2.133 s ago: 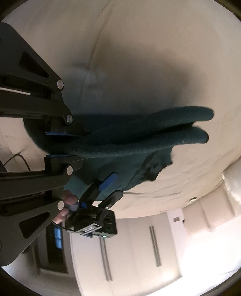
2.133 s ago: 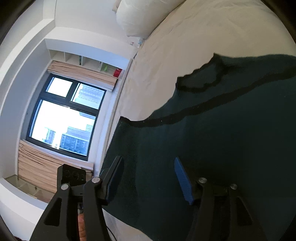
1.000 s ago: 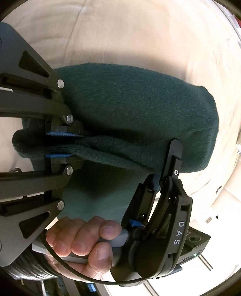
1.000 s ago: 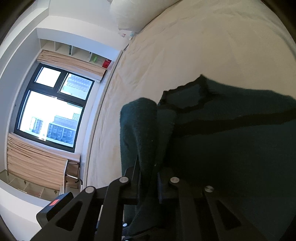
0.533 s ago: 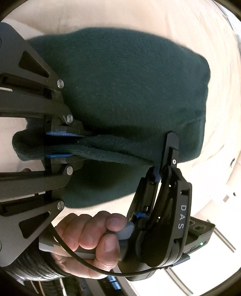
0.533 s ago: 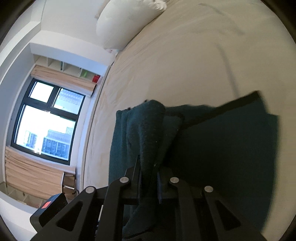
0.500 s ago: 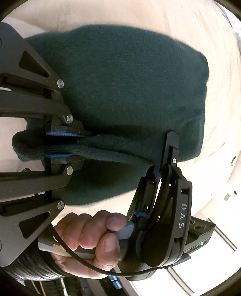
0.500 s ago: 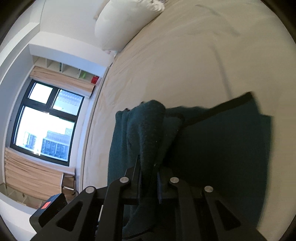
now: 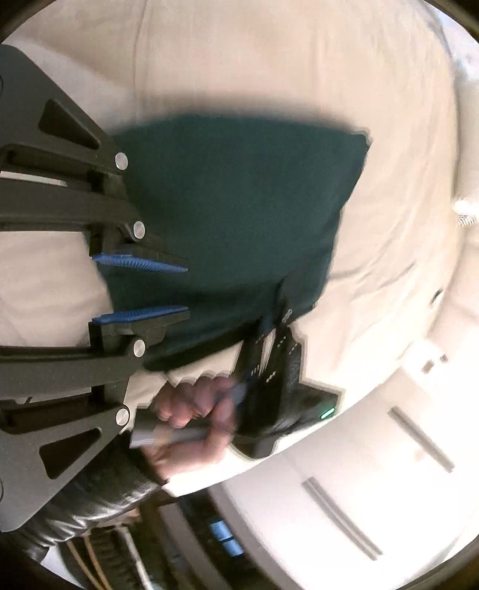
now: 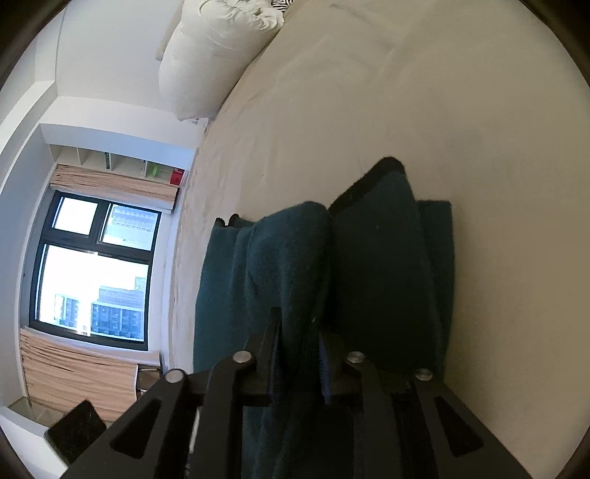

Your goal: Fold small clothes

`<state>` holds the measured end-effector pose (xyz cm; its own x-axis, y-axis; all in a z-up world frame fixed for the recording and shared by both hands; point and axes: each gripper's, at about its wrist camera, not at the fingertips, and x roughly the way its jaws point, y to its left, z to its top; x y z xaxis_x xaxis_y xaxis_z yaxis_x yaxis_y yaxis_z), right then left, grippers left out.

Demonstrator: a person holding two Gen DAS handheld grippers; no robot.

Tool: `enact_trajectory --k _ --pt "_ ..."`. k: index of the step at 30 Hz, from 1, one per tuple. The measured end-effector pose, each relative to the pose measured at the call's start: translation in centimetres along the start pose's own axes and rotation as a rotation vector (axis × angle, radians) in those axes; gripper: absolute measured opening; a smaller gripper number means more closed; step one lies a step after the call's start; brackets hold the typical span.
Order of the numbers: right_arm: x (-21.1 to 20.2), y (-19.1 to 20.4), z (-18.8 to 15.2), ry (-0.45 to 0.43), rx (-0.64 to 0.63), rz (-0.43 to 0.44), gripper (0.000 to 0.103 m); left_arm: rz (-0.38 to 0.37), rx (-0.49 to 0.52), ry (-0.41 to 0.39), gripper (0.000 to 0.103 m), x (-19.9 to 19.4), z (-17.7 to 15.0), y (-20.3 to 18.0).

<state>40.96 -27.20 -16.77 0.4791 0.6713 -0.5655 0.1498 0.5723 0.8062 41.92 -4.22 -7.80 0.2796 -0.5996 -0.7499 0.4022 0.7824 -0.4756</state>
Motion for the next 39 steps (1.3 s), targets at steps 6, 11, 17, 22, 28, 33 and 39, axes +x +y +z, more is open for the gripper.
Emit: enact_trajectory --k 6,11,17,22,28,33,39 --pt "0.3 2.1 -3.4 0.011 -0.047 -0.043 0.048 0.106 -0.061 -0.021 0.018 0.3 1.6 6.7" --pt "1.3 3.5 -4.3 -0.014 -0.094 -0.135 0.044 0.139 -0.029 -0.012 0.018 1.4 1.7 7.2" --pt "1.0 2.4 -3.5 -0.026 -0.073 -0.136 0.018 0.167 0.029 -0.038 0.018 3.0 0.8 5.7" --pt "0.0 1.9 -3.1 -0.035 -0.089 -0.139 0.016 0.195 0.077 -0.048 0.018 3.7 0.5 5.0" --pt "-1.6 1.9 -2.7 -0.060 -0.098 -0.158 0.016 0.158 0.105 -0.065 0.018 3.9 0.5 4.2" --pt "-2.7 0.3 -3.0 -0.078 -0.071 -0.156 0.015 0.178 0.143 -0.060 0.018 4.4 0.7 3.5" --pt "-2.6 0.0 -2.9 -0.066 -0.067 -0.162 0.015 0.178 0.161 -0.052 0.018 3.6 -0.1 3.7"
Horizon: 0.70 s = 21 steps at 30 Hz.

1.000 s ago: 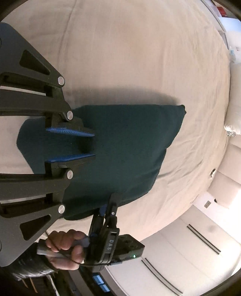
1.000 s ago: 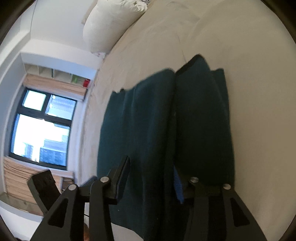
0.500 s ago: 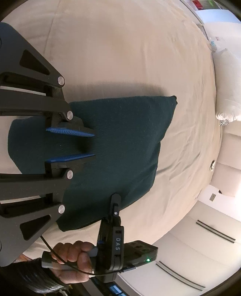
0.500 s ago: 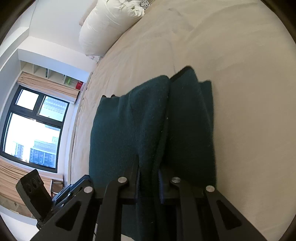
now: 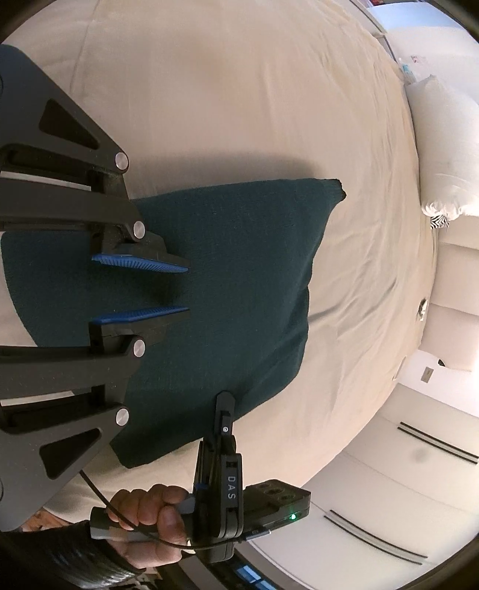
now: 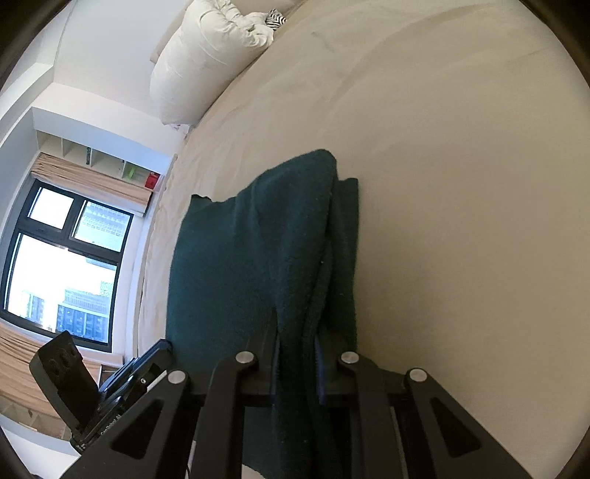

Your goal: Fold small clothes

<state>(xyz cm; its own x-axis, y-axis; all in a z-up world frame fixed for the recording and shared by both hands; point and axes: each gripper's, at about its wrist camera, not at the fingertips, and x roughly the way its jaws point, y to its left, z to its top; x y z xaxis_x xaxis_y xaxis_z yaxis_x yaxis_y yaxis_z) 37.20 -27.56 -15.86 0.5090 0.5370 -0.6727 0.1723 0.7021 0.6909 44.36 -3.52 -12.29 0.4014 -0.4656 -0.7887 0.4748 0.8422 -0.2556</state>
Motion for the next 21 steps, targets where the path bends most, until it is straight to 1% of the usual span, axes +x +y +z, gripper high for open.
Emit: enact_trajectory --k 4,7,9,11,12,13,14,15,18,19,21 --pt "0.3 -0.6 0.6 0.007 0.007 -0.001 0.015 0.013 0.028 0.002 0.018 0.4 0.1 -0.2" --pt "0.5 -2.1 0.6 0.000 0.057 0.035 0.014 0.020 0.053 0.010 0.018 1.0 0.0 -0.4" --pt "0.5 -2.4 0.4 -0.008 0.065 0.054 0.015 0.030 0.070 0.016 0.018 1.3 -0.1 -0.5" --pt "0.0 -2.9 0.1 -0.009 0.073 0.055 0.014 0.040 0.086 0.021 0.018 1.4 -0.2 -0.5" --pt "-0.2 -2.6 0.0 -0.012 0.070 0.046 0.017 0.043 0.091 0.021 0.018 1.5 -0.3 -0.5" --pt "-0.6 -2.1 -0.2 -0.022 0.054 0.011 0.018 0.048 0.092 0.021 0.018 1.6 -0.3 -0.5" --pt "-1.3 -1.3 -0.7 -0.040 0.029 -0.044 0.022 0.051 0.092 0.023 0.018 1.6 -0.3 -0.5" --pt "-2.0 -0.5 -1.2 -0.057 0.004 -0.078 0.027 0.054 0.091 0.023 0.018 1.6 -0.3 -0.4" --pt "-3.9 1.2 -2.9 -0.112 -0.037 -0.146 0.027 0.061 0.092 0.023 0.018 1.6 -0.4 -0.5" --pt "-4.7 2.0 -3.9 -0.140 -0.060 -0.156 0.027 0.062 0.094 0.022 0.018 1.6 -0.4 -0.5" --pt "-5.2 2.5 -5.1 -0.155 -0.076 -0.120 0.027 0.060 0.093 0.021 0.018 1.7 -0.4 -0.6"
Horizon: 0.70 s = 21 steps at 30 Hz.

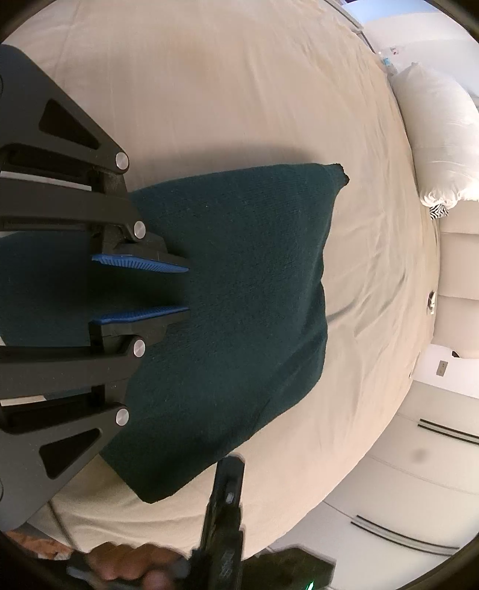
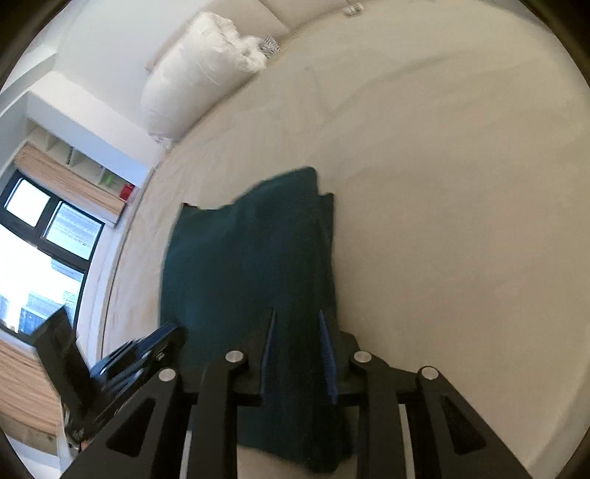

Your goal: Fold small clothes

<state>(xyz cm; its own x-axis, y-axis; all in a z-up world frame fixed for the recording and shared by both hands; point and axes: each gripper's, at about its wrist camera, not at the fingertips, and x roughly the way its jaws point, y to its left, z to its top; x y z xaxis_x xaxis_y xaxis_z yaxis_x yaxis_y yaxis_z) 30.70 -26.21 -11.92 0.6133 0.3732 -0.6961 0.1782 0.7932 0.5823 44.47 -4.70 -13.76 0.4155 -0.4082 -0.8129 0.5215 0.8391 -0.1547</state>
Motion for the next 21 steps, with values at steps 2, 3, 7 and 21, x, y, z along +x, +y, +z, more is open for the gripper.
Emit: enact_trajectory --k 2,3,7,21 --pt "0.4 0.4 -1.0 0.026 -0.014 0.012 0.027 -0.002 -0.004 0.001 0.018 0.1 0.1 0.0" --pt "0.9 0.6 -1.5 0.045 -0.032 0.008 0.027 -0.001 -0.005 0.002 0.018 0.1 0.1 0.0" --pt "1.9 0.0 -2.4 0.054 -0.032 -0.017 0.023 0.000 -0.005 0.005 0.018 0.2 0.1 -0.1" --pt "-1.0 0.1 0.3 -0.023 -0.037 0.025 0.017 -0.022 -0.058 -0.055 0.018 -1.4 4.7 3.0"
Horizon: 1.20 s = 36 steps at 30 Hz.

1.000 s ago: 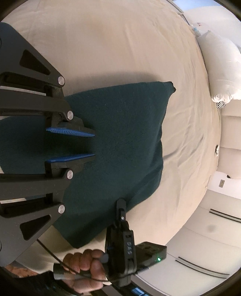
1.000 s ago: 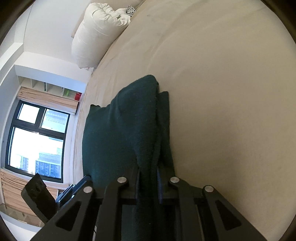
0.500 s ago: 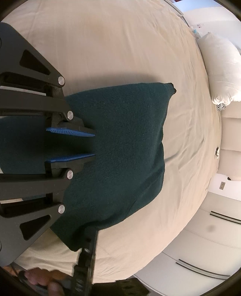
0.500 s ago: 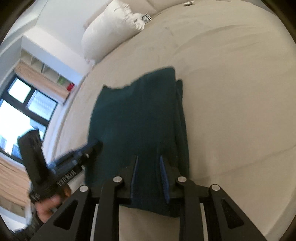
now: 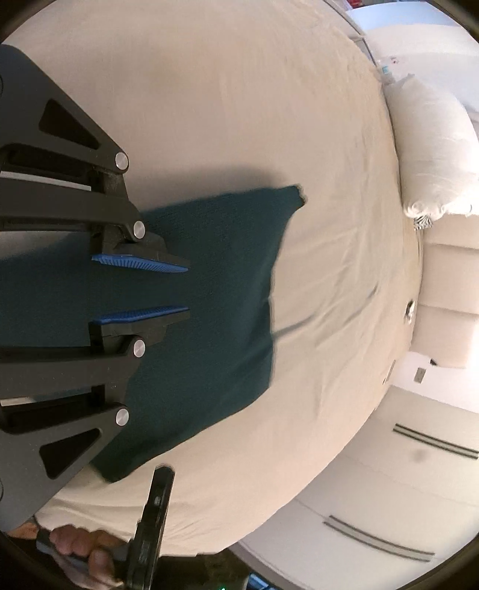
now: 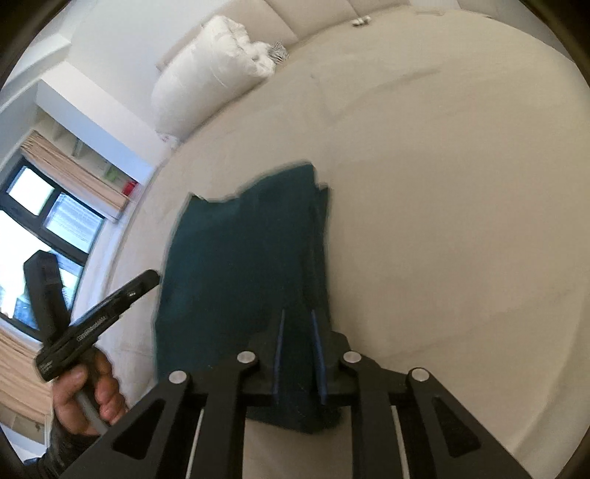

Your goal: Fold small clothes

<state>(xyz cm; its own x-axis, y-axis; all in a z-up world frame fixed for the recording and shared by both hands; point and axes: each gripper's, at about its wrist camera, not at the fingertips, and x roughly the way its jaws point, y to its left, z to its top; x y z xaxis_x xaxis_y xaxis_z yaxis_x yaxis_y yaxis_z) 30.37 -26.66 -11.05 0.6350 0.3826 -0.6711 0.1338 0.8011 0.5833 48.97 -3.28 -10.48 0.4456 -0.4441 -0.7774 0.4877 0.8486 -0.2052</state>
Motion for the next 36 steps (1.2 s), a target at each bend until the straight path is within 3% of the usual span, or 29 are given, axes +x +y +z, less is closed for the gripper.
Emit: enact_trajectory --k 4,8,14,20,26,28,31,33,34,36 --pt "2.9 1.5 3.1 0.017 -0.013 0.182 0.019 -0.034 -0.030 0.050 0.018 3.0 2.1 1.8" --pt "7.4 0.8 5.3 0.079 0.059 0.270 0.028 -0.058 -0.059 0.101 0.018 6.0 1.8 2.8" --pt "11.1 -1.3 5.1 0.139 0.118 0.248 0.028 -0.076 -0.060 0.071 0.018 7.1 1.1 3.0" --pt "8.7 -1.7 2.6 0.132 0.109 0.273 0.034 -0.059 -0.048 0.053 0.018 6.0 0.2 2.9" --pt "5.2 -2.1 -1.0 0.104 0.095 0.286 0.050 -0.063 -0.027 0.018 0.018 2.1 -2.5 2.1" --pt "3.9 -2.1 -2.2 0.087 0.076 0.267 0.050 -0.066 -0.031 0.001 0.018 0.3 -3.9 2.2" --pt "2.2 -2.2 -2.4 0.049 0.073 0.243 0.052 -0.064 -0.070 -0.025 0.018 -1.9 -5.2 3.2" --pt "1.6 -2.6 -1.6 0.009 0.092 0.231 0.064 -0.054 -0.123 -0.051 0.019 -2.8 -5.5 4.6" --pt "1.5 -2.9 -1.1 -0.007 0.106 0.218 0.067 -0.058 -0.146 -0.054 0.027 -2.9 -5.5 5.1" --pt "1.7 -3.4 0.2 -0.034 0.146 0.206 0.078 -0.068 -0.210 -0.044 0.060 -2.4 -5.4 6.5"
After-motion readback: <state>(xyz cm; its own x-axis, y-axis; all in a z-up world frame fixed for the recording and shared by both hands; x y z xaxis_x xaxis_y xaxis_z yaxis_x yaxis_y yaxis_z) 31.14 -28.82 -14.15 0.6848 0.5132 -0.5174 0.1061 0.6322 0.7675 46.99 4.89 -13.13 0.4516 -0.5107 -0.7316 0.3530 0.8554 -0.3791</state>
